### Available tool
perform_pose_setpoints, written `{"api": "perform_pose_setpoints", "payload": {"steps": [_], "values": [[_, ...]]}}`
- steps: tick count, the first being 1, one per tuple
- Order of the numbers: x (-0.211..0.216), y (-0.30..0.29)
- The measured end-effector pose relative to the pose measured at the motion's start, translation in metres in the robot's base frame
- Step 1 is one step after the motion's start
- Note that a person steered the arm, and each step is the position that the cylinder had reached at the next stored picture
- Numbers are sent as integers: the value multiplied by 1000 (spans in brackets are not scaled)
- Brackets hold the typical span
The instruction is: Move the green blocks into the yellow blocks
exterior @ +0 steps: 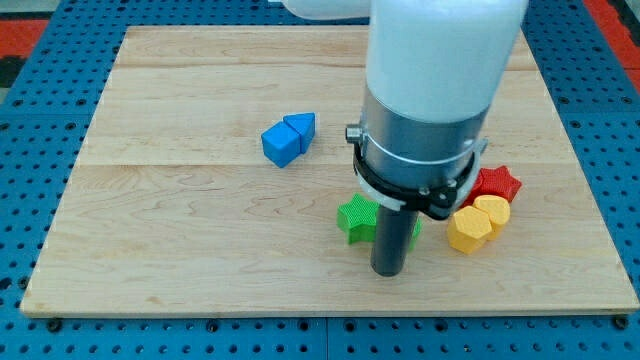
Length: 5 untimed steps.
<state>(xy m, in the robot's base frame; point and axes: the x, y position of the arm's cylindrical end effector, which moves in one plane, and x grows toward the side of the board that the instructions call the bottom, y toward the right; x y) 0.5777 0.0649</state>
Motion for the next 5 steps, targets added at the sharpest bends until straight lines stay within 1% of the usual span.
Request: {"api": "perform_pose_setpoints", "payload": {"steps": [1,2,3,4,5], "values": [[14,-7],[20,-93],[-19,-111],[0,-44],[-1,-13]]}}
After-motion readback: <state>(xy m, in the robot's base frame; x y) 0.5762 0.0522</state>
